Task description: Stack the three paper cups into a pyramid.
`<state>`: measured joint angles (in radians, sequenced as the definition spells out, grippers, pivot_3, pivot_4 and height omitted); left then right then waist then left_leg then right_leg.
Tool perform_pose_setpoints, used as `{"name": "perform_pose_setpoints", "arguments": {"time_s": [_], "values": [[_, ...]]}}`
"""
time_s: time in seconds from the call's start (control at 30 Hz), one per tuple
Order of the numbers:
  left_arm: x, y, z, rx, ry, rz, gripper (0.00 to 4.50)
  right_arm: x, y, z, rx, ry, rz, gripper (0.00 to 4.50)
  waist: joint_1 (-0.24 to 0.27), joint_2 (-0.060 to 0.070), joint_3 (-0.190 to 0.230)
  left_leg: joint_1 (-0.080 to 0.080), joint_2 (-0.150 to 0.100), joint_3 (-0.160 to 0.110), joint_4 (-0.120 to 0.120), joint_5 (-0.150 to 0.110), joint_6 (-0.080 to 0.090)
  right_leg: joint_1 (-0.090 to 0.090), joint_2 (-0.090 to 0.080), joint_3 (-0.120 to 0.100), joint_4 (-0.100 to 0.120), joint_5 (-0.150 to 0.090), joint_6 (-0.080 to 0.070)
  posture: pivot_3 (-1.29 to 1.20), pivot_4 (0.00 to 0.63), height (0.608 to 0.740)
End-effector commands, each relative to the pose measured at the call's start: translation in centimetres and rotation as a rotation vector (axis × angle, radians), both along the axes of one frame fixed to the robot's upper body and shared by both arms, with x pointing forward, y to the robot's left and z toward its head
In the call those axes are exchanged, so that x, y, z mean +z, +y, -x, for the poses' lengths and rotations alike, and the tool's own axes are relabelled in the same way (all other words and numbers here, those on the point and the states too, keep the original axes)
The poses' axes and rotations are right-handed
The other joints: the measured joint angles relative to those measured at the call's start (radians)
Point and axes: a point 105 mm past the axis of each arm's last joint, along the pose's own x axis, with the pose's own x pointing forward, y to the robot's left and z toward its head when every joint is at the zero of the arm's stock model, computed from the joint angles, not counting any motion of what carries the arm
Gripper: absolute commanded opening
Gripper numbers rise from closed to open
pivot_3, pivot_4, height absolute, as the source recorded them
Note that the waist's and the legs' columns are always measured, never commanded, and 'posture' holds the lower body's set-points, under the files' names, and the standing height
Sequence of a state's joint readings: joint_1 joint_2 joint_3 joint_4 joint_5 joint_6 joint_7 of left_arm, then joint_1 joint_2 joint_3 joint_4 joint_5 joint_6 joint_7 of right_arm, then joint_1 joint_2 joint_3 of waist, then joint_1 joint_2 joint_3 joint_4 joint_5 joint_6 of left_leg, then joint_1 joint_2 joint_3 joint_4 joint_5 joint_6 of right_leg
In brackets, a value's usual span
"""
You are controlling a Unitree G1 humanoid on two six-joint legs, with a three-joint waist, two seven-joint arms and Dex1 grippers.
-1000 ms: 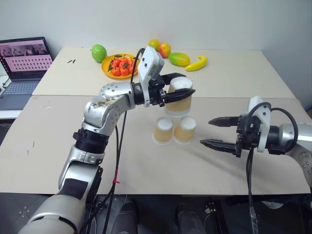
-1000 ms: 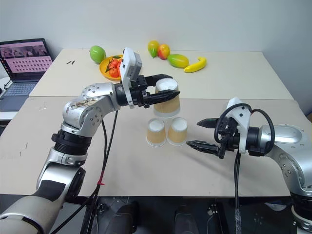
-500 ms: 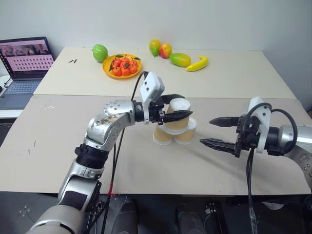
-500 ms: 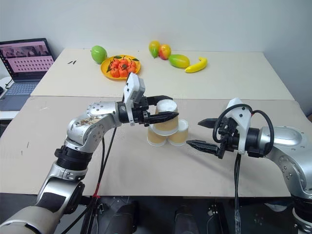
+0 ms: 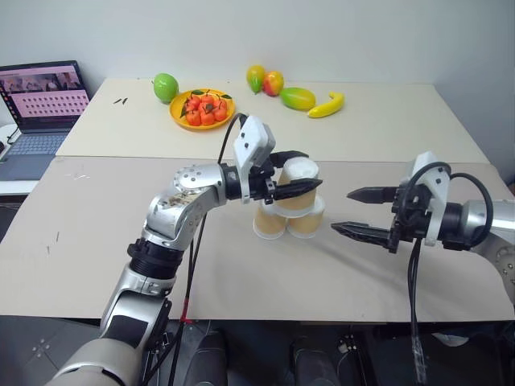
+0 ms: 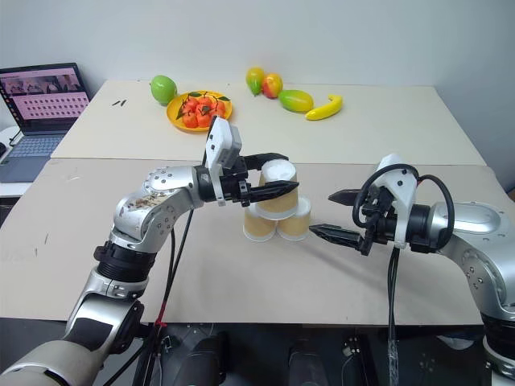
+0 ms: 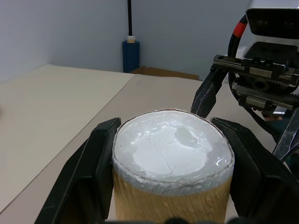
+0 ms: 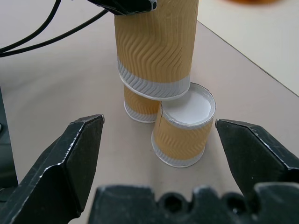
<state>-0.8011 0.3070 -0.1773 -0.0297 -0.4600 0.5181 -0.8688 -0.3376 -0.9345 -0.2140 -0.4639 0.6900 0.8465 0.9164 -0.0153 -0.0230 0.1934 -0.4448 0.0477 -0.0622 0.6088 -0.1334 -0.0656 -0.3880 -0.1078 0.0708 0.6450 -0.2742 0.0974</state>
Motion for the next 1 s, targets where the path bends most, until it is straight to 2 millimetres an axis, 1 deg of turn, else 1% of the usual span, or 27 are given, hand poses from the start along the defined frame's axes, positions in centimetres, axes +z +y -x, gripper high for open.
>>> {"name": "perform_pose_setpoints", "arguments": {"time_s": [0.03, 0.07, 0.53, 1.0], "values": [[1.0, -0.2, 0.8, -0.018, -0.073, 0.022, 4.38, 1.3, -0.1, 0.2, 0.012, -0.061, 0.012, 4.5, 0.0, 0.0, 0.0, 0.0, 0.0, 0.0, 0.0, 0.0, 0.0, 0.0, 0.0, 0.0, 0.0, 0.0, 0.0, 0.0, 0.15, 0.732], [1.0, -0.2, 0.8, -0.017, -0.073, 0.023, 4.47, 1.3, -0.2, 0.2, 0.011, -0.061, 0.012, 4.5, 0.0, 0.0, 0.0, 0.0, 0.0, 0.0, 0.0, 0.0, 0.0, 0.0, 0.0, 0.0, 0.0, 0.0, 0.0, 0.0, 0.15, 0.732], [1.3, -0.3, 0.6, 0.002, -0.066, 0.041, 4.47, 1.4, -0.4, 0.1, 0.013, -0.059, 0.016, 4.5, 0.0, 0.0, 0.0, 0.0, 0.0, 0.0, 0.0, 0.0, 0.0, 0.0, 0.0, 0.0, 0.0, 0.0, 0.0, 0.0, 0.15, 0.732], [2.4, -0.6, 1.0, -0.001, -0.09, 0.076, 4.47, 1.4, -0.2, -0.1, 0.019, -0.059, 0.017, 4.5, 0.0, 0.0, 0.0, 0.0, 0.0, 0.0, 0.0, 0.0, 0.0, 0.0, 0.0, 0.0, 0.0, 0.0, 0.0, 0.0, 0.15, 0.732]]}}
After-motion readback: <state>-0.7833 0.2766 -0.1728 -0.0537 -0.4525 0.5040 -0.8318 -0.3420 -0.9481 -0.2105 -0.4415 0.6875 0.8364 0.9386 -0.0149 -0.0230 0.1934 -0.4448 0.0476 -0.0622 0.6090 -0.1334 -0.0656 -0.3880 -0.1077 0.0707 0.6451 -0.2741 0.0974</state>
